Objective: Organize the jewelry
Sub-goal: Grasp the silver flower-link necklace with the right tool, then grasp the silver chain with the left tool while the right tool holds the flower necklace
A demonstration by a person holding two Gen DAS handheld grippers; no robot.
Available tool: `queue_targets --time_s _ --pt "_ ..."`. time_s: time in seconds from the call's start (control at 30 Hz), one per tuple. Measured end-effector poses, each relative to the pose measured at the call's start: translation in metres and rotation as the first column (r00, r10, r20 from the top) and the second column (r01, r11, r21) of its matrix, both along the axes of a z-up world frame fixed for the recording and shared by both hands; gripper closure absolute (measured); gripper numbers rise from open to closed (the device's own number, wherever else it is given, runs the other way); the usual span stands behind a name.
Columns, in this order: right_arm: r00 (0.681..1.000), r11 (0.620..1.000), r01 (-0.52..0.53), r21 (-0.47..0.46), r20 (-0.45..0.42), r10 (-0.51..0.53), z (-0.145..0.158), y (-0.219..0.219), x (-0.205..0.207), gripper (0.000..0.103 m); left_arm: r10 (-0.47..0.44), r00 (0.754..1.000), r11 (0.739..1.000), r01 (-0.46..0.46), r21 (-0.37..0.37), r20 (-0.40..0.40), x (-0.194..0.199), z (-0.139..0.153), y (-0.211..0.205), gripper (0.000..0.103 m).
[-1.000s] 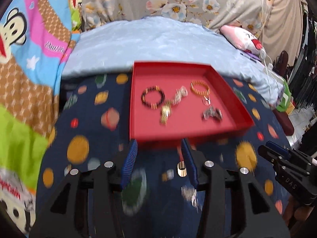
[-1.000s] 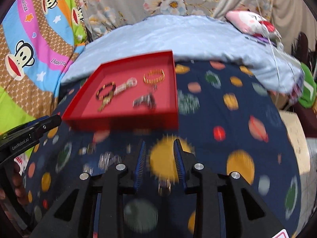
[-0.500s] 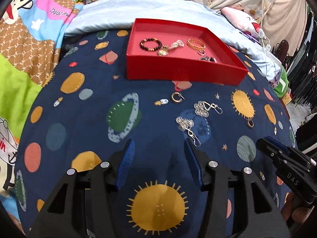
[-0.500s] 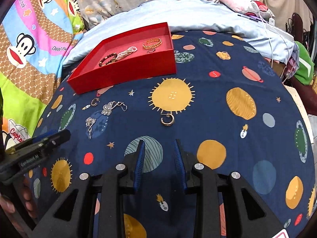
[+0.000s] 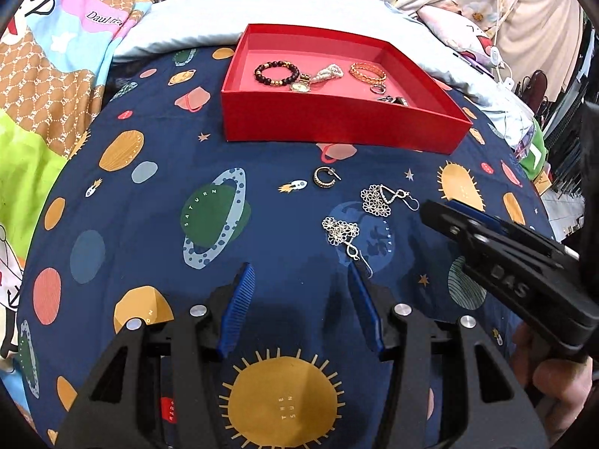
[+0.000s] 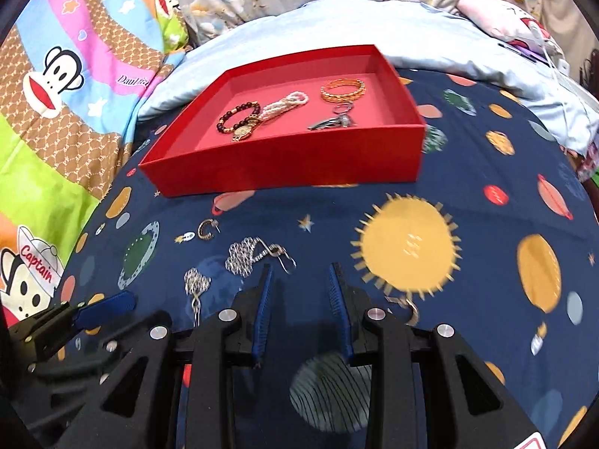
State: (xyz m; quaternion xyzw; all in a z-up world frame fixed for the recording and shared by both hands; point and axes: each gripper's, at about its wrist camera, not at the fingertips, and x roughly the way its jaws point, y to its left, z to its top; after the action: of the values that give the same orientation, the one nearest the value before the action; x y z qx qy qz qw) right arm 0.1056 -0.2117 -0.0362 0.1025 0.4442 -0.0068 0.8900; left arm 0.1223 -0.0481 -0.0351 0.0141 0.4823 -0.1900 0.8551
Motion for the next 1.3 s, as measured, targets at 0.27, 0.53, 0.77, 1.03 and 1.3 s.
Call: queue_targets --time_s 0.27,0.53,0.77,1.03,1.3 --pt "0.999 0.999 -0.037 -0.040 0.001 0.037 -0.005 0.012 0.018 0.074 -0.004 1.000 1.000 0.004 -0.004 -0.004 0.003 -0.001 0.000 0.053" --pt "0.999 0.995 -0.051 -0.090 -0.006 0.051 -0.006 0.016 0.013 0.102 0.000 1.000 1.000 0.000 -0.001 -0.006 0.003 -0.001 -0.001 0.053" --pt "1.000 0.998 0.026 -0.050 -0.006 -0.026 -0.003 -0.005 -0.008 0.102 -0.009 1.000 1.000 0.009 -0.012 -0.002 0.003 0.002 -0.005 0.053" --pt "0.997 0.997 0.078 -0.006 -0.024 -0.078 -0.004 -0.021 -0.032 0.102 -0.038 0.999 0.999 0.038 -0.024 -0.019 0.003 -0.003 -0.027 0.053" --pt "0.997 0.997 0.076 0.018 -0.022 -0.076 -0.004 -0.023 -0.034 0.102 -0.013 0.998 0.999 0.010 0.047 0.059 0.007 -0.007 -0.041 0.066"
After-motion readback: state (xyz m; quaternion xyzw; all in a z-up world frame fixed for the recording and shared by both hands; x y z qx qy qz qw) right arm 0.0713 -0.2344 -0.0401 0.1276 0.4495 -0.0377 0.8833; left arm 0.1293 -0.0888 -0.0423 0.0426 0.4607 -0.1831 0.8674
